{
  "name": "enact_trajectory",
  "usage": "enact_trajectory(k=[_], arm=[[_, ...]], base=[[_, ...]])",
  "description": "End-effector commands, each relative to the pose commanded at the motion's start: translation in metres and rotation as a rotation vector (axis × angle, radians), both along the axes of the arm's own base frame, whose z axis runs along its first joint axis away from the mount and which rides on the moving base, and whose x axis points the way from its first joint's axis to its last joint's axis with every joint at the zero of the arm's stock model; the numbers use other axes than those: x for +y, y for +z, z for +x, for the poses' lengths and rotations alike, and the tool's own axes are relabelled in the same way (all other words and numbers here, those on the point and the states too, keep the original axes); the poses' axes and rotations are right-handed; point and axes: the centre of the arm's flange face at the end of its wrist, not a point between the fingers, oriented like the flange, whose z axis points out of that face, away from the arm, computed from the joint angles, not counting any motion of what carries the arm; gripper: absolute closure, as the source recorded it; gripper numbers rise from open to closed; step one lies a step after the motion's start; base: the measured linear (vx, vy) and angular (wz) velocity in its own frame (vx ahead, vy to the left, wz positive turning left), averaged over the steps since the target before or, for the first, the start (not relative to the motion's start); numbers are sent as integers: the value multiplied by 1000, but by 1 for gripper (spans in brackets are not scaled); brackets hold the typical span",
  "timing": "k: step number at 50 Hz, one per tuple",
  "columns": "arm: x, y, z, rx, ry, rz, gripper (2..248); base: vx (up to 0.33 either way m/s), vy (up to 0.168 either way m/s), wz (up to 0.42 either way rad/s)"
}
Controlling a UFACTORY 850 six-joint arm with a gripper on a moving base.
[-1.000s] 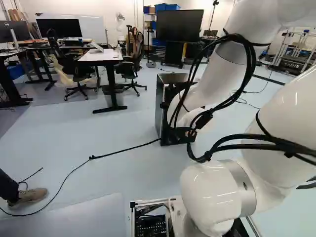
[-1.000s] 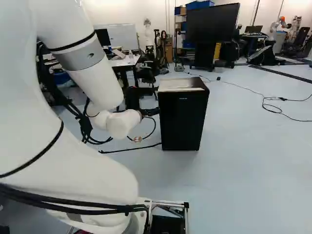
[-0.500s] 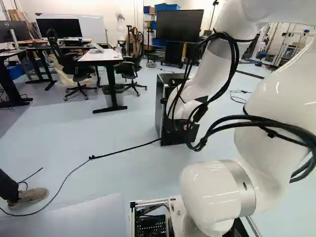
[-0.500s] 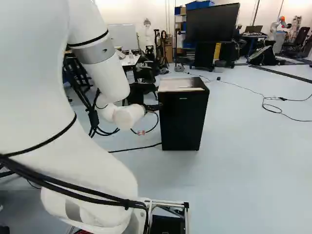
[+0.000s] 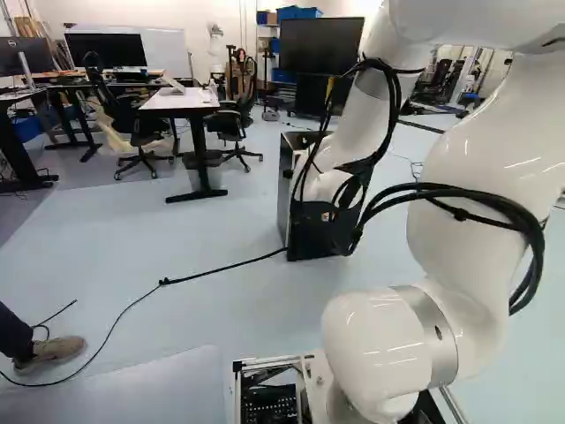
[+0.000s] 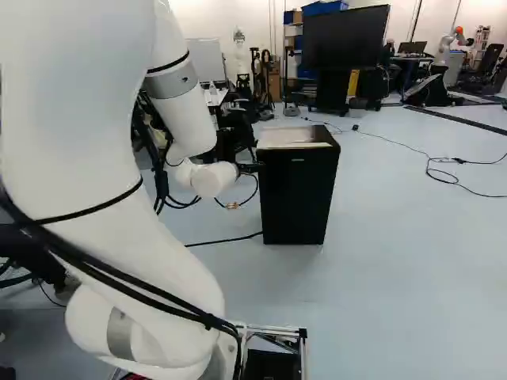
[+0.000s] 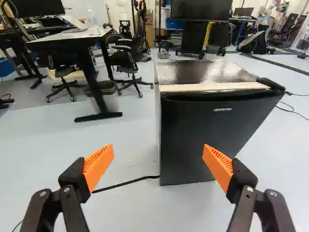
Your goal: Open the fridge door
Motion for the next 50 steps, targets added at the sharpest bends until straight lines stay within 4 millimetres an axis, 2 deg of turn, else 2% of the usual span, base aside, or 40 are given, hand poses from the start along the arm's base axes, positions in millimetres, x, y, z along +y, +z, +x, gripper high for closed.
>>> enact_trajectory(k=[29,50], arm=[[29,-3,46,-12,4,27,3],[53,-26,78,16,-11,49,3]], base=[[0,0,0],[0,0,0]])
